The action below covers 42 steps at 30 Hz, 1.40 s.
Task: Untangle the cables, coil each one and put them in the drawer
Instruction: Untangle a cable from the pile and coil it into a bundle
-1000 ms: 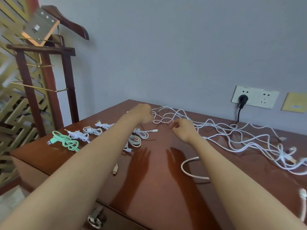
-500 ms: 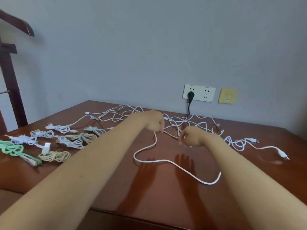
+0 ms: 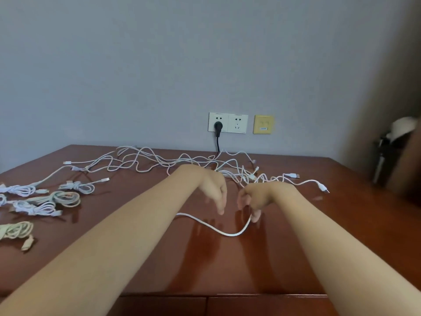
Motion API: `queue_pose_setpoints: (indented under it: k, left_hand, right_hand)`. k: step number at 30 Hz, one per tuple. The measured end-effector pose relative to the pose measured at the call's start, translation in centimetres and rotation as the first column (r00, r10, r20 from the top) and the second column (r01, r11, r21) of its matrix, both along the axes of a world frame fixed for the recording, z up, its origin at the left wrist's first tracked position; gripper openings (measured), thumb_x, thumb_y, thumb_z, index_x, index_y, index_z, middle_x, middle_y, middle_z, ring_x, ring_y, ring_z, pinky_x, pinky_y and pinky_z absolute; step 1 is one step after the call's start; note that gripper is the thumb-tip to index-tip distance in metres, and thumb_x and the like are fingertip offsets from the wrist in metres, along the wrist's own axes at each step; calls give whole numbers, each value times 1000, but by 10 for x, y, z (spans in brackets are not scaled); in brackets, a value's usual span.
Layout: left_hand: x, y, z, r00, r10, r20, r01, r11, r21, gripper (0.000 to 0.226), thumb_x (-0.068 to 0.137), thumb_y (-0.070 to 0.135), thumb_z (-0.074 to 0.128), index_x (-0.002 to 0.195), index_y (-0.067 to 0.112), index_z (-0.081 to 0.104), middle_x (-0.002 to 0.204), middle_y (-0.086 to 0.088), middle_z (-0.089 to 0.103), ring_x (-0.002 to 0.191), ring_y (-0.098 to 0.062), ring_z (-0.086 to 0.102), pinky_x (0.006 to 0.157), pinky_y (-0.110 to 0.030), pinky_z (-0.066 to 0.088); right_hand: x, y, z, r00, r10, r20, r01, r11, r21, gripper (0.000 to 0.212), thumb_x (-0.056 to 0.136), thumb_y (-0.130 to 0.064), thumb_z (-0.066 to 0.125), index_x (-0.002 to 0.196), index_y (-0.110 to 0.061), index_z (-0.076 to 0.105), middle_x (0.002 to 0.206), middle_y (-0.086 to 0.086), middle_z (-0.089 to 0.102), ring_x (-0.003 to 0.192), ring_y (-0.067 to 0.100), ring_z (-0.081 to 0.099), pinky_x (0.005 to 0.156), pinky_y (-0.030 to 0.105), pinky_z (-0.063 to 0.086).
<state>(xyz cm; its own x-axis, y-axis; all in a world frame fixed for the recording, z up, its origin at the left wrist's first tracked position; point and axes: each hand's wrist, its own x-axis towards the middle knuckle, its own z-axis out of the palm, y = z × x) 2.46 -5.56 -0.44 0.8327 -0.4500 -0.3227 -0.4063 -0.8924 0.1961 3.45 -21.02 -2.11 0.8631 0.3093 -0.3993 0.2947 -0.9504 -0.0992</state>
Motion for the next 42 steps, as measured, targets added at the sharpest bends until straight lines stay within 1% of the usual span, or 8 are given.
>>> queue_pose_setpoints:
  k: [8,14,16,18,21,25,32,42]
  left_hand:
    - [-4,-15,5,969,97,-227,-137,976,-167,31,90,39,56,73,16,69,63,6,68,57,-8,63,58,-17,50]
    - [7,-12,-14,901,308,-307,-342,938,-63,61,98,51,27,138,7,39,132,-15,55,106,-21,61,89,-30,51]
    - [15,-14,-16,906,394,-152,-422,823,-382,58,100,45,21,140,5,36,128,-16,56,97,-23,61,87,-30,47]
    - [21,-16,-15,855,463,-236,-480,529,-700,44,102,31,28,133,5,44,110,-17,63,83,-23,62,74,-28,47]
    - [24,-17,-10,798,478,-368,-528,259,-809,22,100,12,32,113,5,48,74,-11,55,59,-18,55,59,-27,50]
    - [26,-5,-3,817,508,-273,-523,451,-723,25,97,6,29,95,7,54,50,-3,35,30,-8,30,32,-13,26]
    - [12,15,12,810,119,-574,-414,809,-417,36,102,30,30,73,13,44,40,10,23,32,-2,15,34,-15,8]
    - [10,18,22,737,-179,-652,-341,735,-587,38,80,30,42,44,22,46,33,12,26,39,-8,3,34,-13,6]
  right_hand:
    - [6,-18,-21,985,-84,153,55,981,186,6,87,-12,63,91,-17,63,89,6,67,85,20,59,73,27,46]
    - [7,-13,-20,973,-221,-72,207,681,702,5,91,-5,57,87,-9,56,70,5,58,49,12,60,53,22,53]
    - [6,-6,-19,976,-191,-102,196,575,795,10,90,-5,58,81,-10,56,66,4,60,47,10,62,52,22,54]
    - [7,1,-19,986,-127,-106,158,532,832,13,89,-5,60,78,-10,60,60,-1,65,51,9,64,55,21,54]
    - [10,8,-15,994,-76,-80,110,605,789,20,91,-3,54,79,-14,66,68,-5,69,62,9,66,60,20,53]
    - [21,9,-14,966,-235,106,74,648,758,39,82,10,34,96,-17,58,89,5,61,65,14,56,49,20,43]
    - [23,14,-10,967,-161,197,-158,229,961,69,71,29,31,102,-25,61,103,-11,59,96,8,54,81,20,47]
    - [19,23,-4,969,-30,247,-230,272,935,49,80,16,54,107,-24,62,124,18,56,105,21,56,83,23,51]
